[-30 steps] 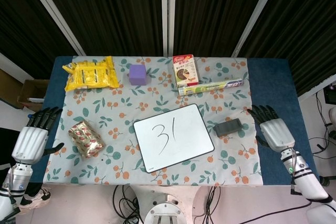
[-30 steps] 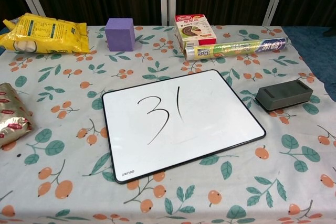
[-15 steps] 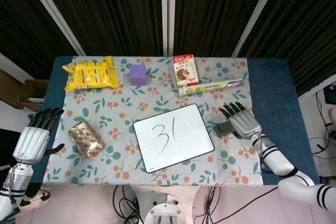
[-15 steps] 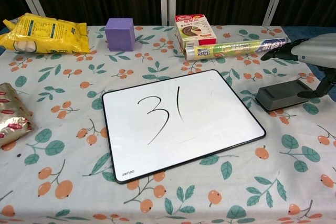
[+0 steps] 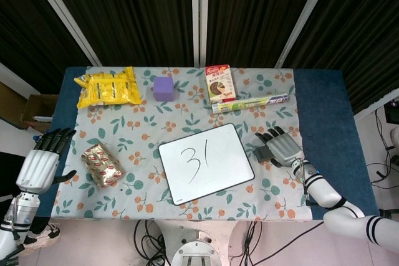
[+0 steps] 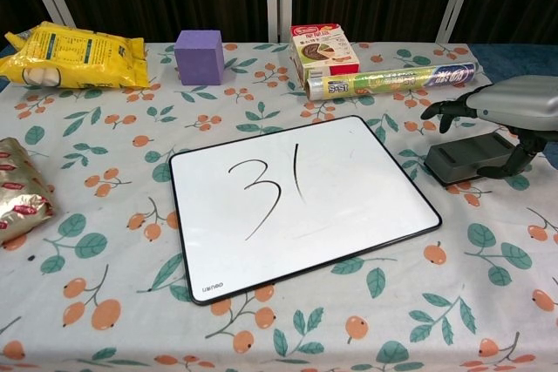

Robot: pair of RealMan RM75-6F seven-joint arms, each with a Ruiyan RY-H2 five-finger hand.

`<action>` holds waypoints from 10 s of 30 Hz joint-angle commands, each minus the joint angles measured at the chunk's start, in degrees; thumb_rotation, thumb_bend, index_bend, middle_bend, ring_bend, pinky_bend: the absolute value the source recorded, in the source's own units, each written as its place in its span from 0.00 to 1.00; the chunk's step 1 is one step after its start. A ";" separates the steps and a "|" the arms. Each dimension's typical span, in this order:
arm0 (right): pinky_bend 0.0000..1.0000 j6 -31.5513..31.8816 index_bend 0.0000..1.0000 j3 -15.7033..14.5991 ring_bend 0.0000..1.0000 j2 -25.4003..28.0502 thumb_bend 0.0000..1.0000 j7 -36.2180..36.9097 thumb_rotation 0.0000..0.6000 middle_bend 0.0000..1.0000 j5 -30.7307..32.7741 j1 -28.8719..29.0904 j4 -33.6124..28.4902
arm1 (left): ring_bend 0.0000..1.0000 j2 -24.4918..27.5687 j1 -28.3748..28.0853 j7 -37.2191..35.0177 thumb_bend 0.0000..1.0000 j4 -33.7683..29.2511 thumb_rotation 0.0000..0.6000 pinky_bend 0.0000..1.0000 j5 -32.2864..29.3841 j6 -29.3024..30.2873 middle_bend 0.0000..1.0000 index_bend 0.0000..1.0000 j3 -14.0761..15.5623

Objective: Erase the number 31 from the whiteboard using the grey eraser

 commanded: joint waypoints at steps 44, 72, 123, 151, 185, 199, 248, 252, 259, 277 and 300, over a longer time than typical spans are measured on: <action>0.44 7.63 0.49 -3.14 0.40 -2.62 0.26 10.37 1.00 0.44 -8.95 -1.14 5.89 | 0.09 -0.64 -0.08 -0.87 0.05 1.58 1.00 0.17 -1.19 -0.71 0.09 0.10 0.08; 0.56 11.75 0.62 -2.98 0.50 -5.69 0.26 1.58 1.00 0.55 -20.51 2.74 -4.28 | 0.09 -0.17 0.73 -2.81 0.05 2.59 1.00 0.17 -1.20 0.81 0.09 0.10 0.03; 0.56 -3.70 0.63 11.04 0.50 -31.71 0.26 -14.21 1.00 0.55 0.48 21.00 14.51 | 0.09 0.80 2.11 -8.01 0.05 6.91 1.00 0.17 -2.13 1.59 0.09 0.10 -0.23; 0.56 0.12 0.63 -0.06 0.50 -19.26 0.27 -14.28 1.00 0.55 -0.25 18.16 -4.77 | 0.09 1.04 2.41 -7.84 0.05 6.13 1.00 0.17 -1.14 2.42 0.09 0.11 -0.04; 0.57 1.01 0.63 0.08 0.51 -24.59 0.28 -16.26 1.00 0.55 -1.10 18.69 1.54 | 0.09 1.70 2.39 -7.98 0.05 5.89 1.00 0.17 -1.25 2.36 0.09 0.11 -0.21; 0.56 -0.13 0.63 7.72 0.51 -33.66 0.29 -16.13 1.00 0.55 8.12 22.93 18.24 | 0.09 1.65 2.32 -8.68 0.05 6.66 1.00 0.17 -1.40 2.12 0.09 0.11 -0.27; 0.56 6.30 0.63 -10.94 0.50 -9.92 0.28 -9.18 1.00 0.55 -9.13 10.44 -11.68 | 0.09 2.28 2.14 -6.34 0.05 4.25 1.00 0.17 -0.98 2.01 0.09 0.11 -0.15; 0.56 6.31 0.63 -10.64 0.50 -10.14 0.28 -9.79 1.00 0.55 -9.67 10.08 -11.47 | 0.09 2.32 2.13 -6.50 0.05 4.25 1.00 0.17 -1.05 1.94 0.09 0.11 -0.17; 0.56 5.34 0.63 -9.33 0.50 -12.05 0.29 -11.20 1.00 0.55 -8.13 9.81 -8.92 | 0.09 2.33 2.25 -6.93 0.05 4.47 1.00 0.17 -1.07 2.10 0.09 0.11 -0.13; 0.56 1.69 0.63 0.20 0.50 -22.33 0.29 -11.99 1.00 0.55 1.61 13.43 7.28 | 0.09 2.49 2.38 -7.60 0.05 5.15 1.00 0.17 -1.22 1.93 0.09 0.11 -0.03; 0.55 -1.78 0.63 6.84 0.51 -32.65 0.29 -11.28 1.00 0.54 6.95 20.92 24.74 | 0.09 2.12 2.82 -8.75 0.05 6.08 1.00 0.17 -1.31 2.45 0.09 0.11 0.01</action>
